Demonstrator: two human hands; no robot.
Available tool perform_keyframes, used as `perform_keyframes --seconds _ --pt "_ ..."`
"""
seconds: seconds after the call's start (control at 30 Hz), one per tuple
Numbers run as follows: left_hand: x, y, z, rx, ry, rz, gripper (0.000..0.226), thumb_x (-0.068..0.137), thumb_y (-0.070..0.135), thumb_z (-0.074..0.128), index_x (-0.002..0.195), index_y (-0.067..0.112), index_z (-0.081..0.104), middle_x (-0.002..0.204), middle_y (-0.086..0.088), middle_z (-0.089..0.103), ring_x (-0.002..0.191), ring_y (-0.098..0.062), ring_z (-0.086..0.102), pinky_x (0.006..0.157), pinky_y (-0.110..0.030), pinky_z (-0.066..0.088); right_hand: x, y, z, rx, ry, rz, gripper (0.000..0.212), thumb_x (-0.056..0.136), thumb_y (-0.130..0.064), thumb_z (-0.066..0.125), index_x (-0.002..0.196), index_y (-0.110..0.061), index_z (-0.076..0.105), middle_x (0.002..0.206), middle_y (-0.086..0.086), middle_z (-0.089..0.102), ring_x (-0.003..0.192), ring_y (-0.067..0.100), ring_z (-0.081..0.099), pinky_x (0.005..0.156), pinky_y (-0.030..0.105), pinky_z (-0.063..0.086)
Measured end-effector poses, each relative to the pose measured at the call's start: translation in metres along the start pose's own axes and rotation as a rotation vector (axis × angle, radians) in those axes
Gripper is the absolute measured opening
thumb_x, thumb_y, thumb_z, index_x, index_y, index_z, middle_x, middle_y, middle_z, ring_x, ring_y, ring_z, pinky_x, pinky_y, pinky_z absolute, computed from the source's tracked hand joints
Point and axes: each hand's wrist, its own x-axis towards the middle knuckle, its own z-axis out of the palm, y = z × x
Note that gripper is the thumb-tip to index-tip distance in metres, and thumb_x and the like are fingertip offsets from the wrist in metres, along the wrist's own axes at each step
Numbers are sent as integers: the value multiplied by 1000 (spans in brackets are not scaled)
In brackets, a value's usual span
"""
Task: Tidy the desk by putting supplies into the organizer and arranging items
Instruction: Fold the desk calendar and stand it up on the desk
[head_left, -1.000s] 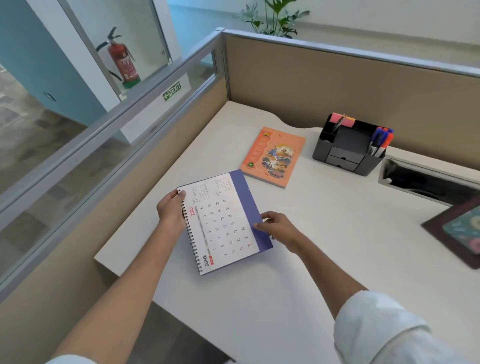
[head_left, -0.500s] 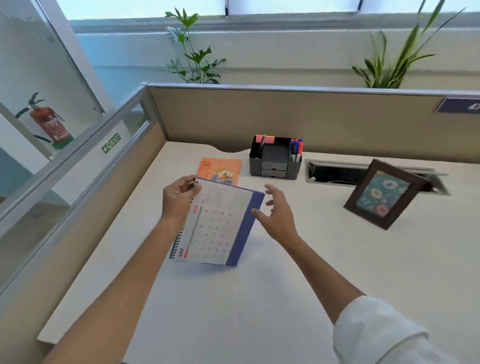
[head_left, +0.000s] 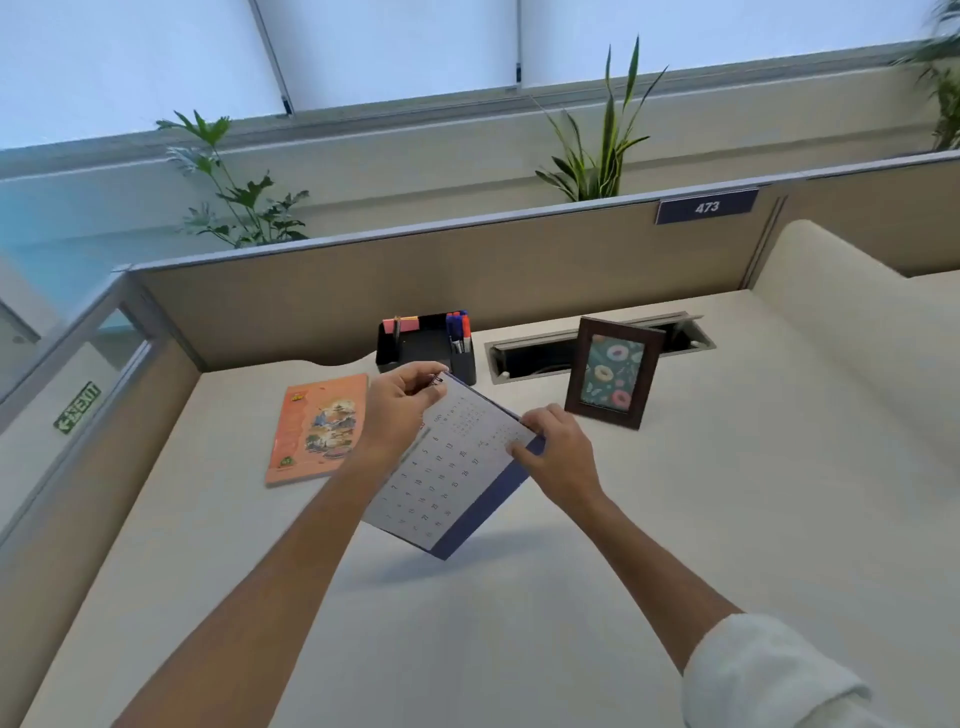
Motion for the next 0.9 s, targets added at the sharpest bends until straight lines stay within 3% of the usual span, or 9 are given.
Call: perform_keyframes --seconds 0.1,0.3,0.43,0.5,0.6,0.7,0.77,0.8,0.9 --pt "3 4 35 69 -96 53 20 87 4 65 101 17 72 96 -4 72 91 -21 68 80 -39 58 -7 20 -16 47 -43 103 26 78 -28 76 98 -16 66 96 -5 52 94 11 48 77 26 52" --pt "2 19 106 179 -327 156 18 88 6 64 99 18 72 95 3 70 90 -11 65 74 -26 55 -17 65 -58 270 -79 264 24 82 -11 71 105 -6 72 126 -3 47 112 12 49 87 27 54" --pt "4 29 159 156 -429 203 18 87 6 65 101 16 71 99 2 71 93 -8 65 75 -19 53 -29 104 -89 496 -67 390 23 82 -4 64 99 -14 75 102 0 70 97 22 65 86 46 57" --pt "5 30 185 115 -456 194 17 86 8 67 99 18 72 98 2 71 94 -9 66 79 -22 55 -36 124 -107 552 -23 440 23 84 0 62 98 -14 74 100 3 72 99 25 65 89 44 55" --pt "12 25 218 111 -360 204 15 86 17 69 101 15 72 99 4 72 92 -5 65 81 -21 54 -49 149 -132 611 52 502 25 87 2 61 104 -12 72 104 5 72 104 25 65 87 33 53" --pt "26 10 238 135 -119 148 27 89 25 65 114 15 65 111 3 64 96 -3 59 77 -16 53 -62 177 -154 694 141 566 27 89 3 59 112 -9 69 108 6 72 108 24 65 94 36 52" --pt "34 -2 248 48 10 -1 36 89 34 63 120 18 57 118 2 58 107 -11 56 86 -31 55 -69 194 -169 744 226 605 27 90 4 59 111 -10 68 109 5 72 108 24 65 95 37 52" --pt "36 -7 255 -12 34 -96 37 89 37 61 121 19 53 117 2 56 108 -14 56 83 -33 55 -71 201 -177 766 268 615 27 90 5 58 111 -10 68 109 4 72 108 23 64 93 35 53" --pt "38 -22 280 -38 -9 -294 29 94 41 54 109 16 53 108 0 62 99 -16 60 71 -25 47 -71 222 -196 824 365 640 28 91 6 57 113 -9 66 109 2 71 106 20 64 88 29 53"
